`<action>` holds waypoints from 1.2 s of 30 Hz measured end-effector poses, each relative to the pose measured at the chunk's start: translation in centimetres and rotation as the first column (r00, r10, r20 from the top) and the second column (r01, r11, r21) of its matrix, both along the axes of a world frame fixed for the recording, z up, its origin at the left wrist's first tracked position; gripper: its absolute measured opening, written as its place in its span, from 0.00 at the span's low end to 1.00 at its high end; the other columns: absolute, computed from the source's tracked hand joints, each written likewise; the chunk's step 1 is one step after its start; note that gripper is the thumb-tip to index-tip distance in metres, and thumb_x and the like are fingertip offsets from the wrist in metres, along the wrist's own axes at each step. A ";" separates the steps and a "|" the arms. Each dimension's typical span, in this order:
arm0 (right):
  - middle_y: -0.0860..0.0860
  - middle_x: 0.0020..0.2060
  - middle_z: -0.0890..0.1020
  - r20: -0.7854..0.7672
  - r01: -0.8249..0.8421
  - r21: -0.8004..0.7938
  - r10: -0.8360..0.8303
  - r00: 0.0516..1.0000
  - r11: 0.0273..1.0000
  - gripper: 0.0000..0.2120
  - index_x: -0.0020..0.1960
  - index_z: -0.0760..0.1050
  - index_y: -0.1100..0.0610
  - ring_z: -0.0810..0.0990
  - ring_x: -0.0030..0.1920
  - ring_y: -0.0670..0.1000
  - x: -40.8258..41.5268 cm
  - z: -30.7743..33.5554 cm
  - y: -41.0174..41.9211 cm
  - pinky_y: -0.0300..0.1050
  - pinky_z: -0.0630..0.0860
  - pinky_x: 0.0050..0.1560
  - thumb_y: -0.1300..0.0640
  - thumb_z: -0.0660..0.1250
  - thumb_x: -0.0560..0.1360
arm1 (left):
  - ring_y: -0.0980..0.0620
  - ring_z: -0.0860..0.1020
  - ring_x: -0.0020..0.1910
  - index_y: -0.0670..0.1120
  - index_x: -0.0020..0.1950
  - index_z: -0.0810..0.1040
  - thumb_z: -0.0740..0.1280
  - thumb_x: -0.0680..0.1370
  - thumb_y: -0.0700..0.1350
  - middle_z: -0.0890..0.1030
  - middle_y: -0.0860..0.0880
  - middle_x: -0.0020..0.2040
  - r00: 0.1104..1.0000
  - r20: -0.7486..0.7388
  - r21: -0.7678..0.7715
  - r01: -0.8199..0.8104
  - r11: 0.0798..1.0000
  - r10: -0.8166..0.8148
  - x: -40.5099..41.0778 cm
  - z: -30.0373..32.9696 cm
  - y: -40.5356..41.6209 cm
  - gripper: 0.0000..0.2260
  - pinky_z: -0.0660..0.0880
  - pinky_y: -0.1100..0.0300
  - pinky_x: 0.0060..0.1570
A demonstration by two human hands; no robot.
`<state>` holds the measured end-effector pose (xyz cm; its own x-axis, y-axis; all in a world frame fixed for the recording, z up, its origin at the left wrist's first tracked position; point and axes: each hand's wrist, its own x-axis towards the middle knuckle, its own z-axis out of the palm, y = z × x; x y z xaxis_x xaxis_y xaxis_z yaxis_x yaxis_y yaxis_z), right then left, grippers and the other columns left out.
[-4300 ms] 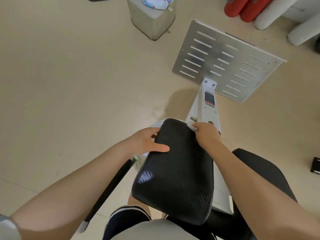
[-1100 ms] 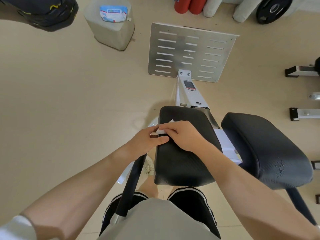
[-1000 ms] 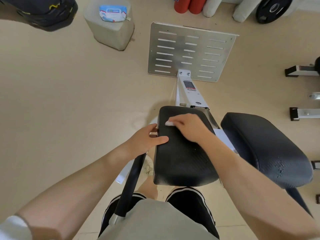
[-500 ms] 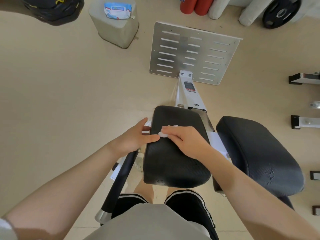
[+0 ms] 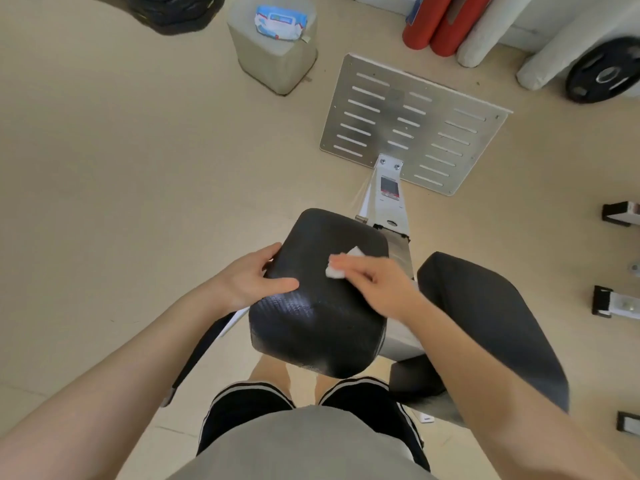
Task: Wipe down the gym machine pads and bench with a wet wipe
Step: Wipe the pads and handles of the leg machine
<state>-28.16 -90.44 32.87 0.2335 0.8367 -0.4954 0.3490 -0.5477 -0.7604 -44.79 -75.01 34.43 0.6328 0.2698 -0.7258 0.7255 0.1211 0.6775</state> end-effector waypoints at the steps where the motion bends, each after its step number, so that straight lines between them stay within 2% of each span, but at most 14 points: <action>1: 0.39 0.60 0.75 -0.014 -0.038 0.046 0.039 0.999 0.998 0.14 0.63 0.75 0.52 0.68 0.62 0.36 -0.4 0.2 -0.7 0.26 0.58 0.64 0.60 0.59 0.79 | 0.55 0.77 0.57 0.52 0.65 0.71 0.69 0.66 0.52 0.79 0.53 0.58 1.000 -0.013 -0.002 -0.013 1.000 0.013 0.0 0.1 -0.2 0.27 0.73 0.57 0.60; 3: 0.38 0.58 0.75 -0.052 -0.072 0.103 0.078 0.996 0.992 0.14 0.61 0.76 0.53 0.69 0.62 0.35 0.0 0.0 -1.7 0.24 0.60 0.64 0.62 0.60 0.78 | 0.51 0.78 0.56 0.50 0.64 0.72 0.71 0.66 0.51 0.80 0.51 0.58 0.995 -0.045 -0.032 -0.092 0.995 0.091 0.1 0.3 -0.7 0.27 0.74 0.52 0.60; 6: 0.45 0.61 0.77 -0.097 0.037 0.065 -0.031 0.995 0.997 0.13 0.61 0.76 0.54 0.71 0.63 0.40 2.0 -1.3 -1.8 0.35 0.62 0.69 0.60 0.60 0.79 | 0.50 0.79 0.55 0.49 0.61 0.74 0.71 0.71 0.43 0.81 0.50 0.56 0.976 -0.057 -0.055 -0.213 0.976 0.210 0.4 0.4 -1.6 0.20 0.73 0.51 0.61; 9: 0.48 0.62 0.77 -0.007 0.225 -0.058 -0.226 0.974 0.973 0.13 0.62 0.76 0.53 0.71 0.65 0.48 4.4 -3.6 -1.4 0.41 0.62 0.68 0.55 0.61 0.79 | 0.53 0.78 0.55 0.50 0.66 0.71 0.68 0.74 0.40 0.79 0.53 0.57 0.948 -0.073 -0.018 -0.312 0.950 0.310 0.3 0.3 -2.6 0.21 0.72 0.55 0.60; 12: 0.49 0.63 0.77 0.079 0.215 -0.139 -0.205 0.976 0.967 0.14 0.63 0.75 0.54 0.71 0.66 0.51 5.0 -4.2 -0.9 0.39 0.62 0.65 0.56 0.58 0.80 | 0.53 0.76 0.59 0.50 0.71 0.67 0.69 0.74 0.40 0.77 0.54 0.61 0.915 -0.049 0.010 -0.401 0.916 0.401 0.0 0.2 -3.3 0.26 0.69 0.59 0.61; 15: 0.48 0.61 0.77 0.068 0.100 -0.018 -0.098 0.993 0.995 0.14 0.62 0.76 0.54 0.73 0.64 0.49 2.5 -1.8 -1.9 0.30 0.61 0.62 0.59 0.58 0.80 | 0.54 0.75 0.57 0.50 0.70 0.66 0.68 0.75 0.40 0.77 0.57 0.57 0.920 -0.052 0.041 -0.386 0.922 0.388 0.1 0.4 -3.4 0.25 0.68 0.61 0.58; 17: 0.46 0.62 0.76 0.060 -0.020 0.071 0.015 0.998 0.997 0.14 0.62 0.75 0.53 0.72 0.63 0.44 0.3 0.4 -3.4 0.24 0.59 0.62 0.60 0.58 0.79 | 0.55 0.75 0.55 0.51 0.69 0.67 0.67 0.75 0.39 0.77 0.58 0.55 0.937 -0.063 0.057 -0.340 0.939 0.343 0.5 0.9 -3.3 0.23 0.69 0.63 0.56; 19: 0.44 0.65 0.73 0.099 -0.182 0.118 0.171 0.980 0.976 0.15 0.64 0.73 0.52 0.66 0.63 0.38 -1.0 1.7 -4.6 0.25 0.56 0.64 0.60 0.57 0.79 | 0.52 0.74 0.59 0.49 0.71 0.66 0.68 0.75 0.40 0.76 0.54 0.61 0.938 -0.090 0.058 -0.331 0.942 0.336 0.4 0.8 -3.0 0.26 0.68 0.58 0.63; 21: 0.46 0.66 0.73 0.121 -0.274 0.133 0.258 0.958 0.953 0.15 0.64 0.73 0.54 0.66 0.65 0.39 -0.6 2.4 -4.7 0.25 0.56 0.64 0.62 0.57 0.79 | 0.51 0.73 0.62 0.49 0.72 0.64 0.69 0.74 0.41 0.74 0.52 0.64 0.943 -0.107 0.062 -0.311 0.948 0.316 0.4 1.0 -2.8 0.28 0.66 0.54 0.67; 24: 0.55 0.61 0.78 0.111 -0.210 0.071 0.202 0.973 0.975 0.14 0.63 0.74 0.57 0.75 0.62 0.52 1.3 1.9 -4.1 0.36 0.66 0.62 0.61 0.57 0.80 | 0.53 0.74 0.62 0.51 0.71 0.66 0.70 0.73 0.43 0.75 0.53 0.64 0.970 -0.117 0.022 -0.211 0.977 0.212 0.2 1.1 -2.1 0.28 0.66 0.53 0.68; 27: 0.55 0.60 0.78 0.168 0.049 -0.095 -0.032 0.985 0.994 0.14 0.62 0.75 0.58 0.75 0.61 0.54 3.4 0.7 -3.0 0.34 0.64 0.60 0.59 0.55 0.80 | 0.56 0.75 0.59 0.51 0.69 0.69 0.68 0.75 0.40 0.77 0.56 0.60 0.985 -0.098 -0.009 -0.140 0.990 0.139 0.4 1.1 -1.4 0.23 0.69 0.58 0.63; 30: 0.56 0.57 0.79 0.364 0.065 -0.304 0.053 0.930 0.950 0.16 0.64 0.73 0.55 0.77 0.57 0.58 2.2 -0.3 -0.5 0.46 0.71 0.59 0.62 0.54 0.80 | 0.57 0.76 0.57 0.52 0.68 0.69 0.68 0.75 0.39 0.77 0.57 0.59 0.986 -0.070 -0.012 -0.150 0.989 0.149 0.4 0.7 -1.4 0.23 0.69 0.60 0.61; 33: 0.57 0.58 0.76 0.399 -0.019 -0.230 0.112 0.910 0.973 0.20 0.63 0.73 0.48 0.77 0.56 0.59 -2.5 0.9 2.5 0.45 0.71 0.57 0.65 0.55 0.76 | 0.56 0.75 0.57 0.49 0.73 0.63 0.68 0.74 0.39 0.75 0.53 0.63 0.977 -0.043 -0.037 -0.208 0.977 0.207 -0.1 0.0 -1.6 0.28 0.69 0.64 0.55; 36: 0.55 0.65 0.72 0.439 -0.144 -0.106 0.176 0.881 0.984 0.18 0.65 0.70 0.54 0.74 0.60 0.55 -6.5 2.5 4.4 0.42 0.69 0.60 0.66 0.57 0.77 | 0.56 0.76 0.57 0.50 0.73 0.62 0.66 0.74 0.36 0.75 0.52 0.62 0.970 -0.005 -0.126 -0.240 0.963 0.241 -1.3 -0.1 -1.2 0.29 0.70 0.65 0.54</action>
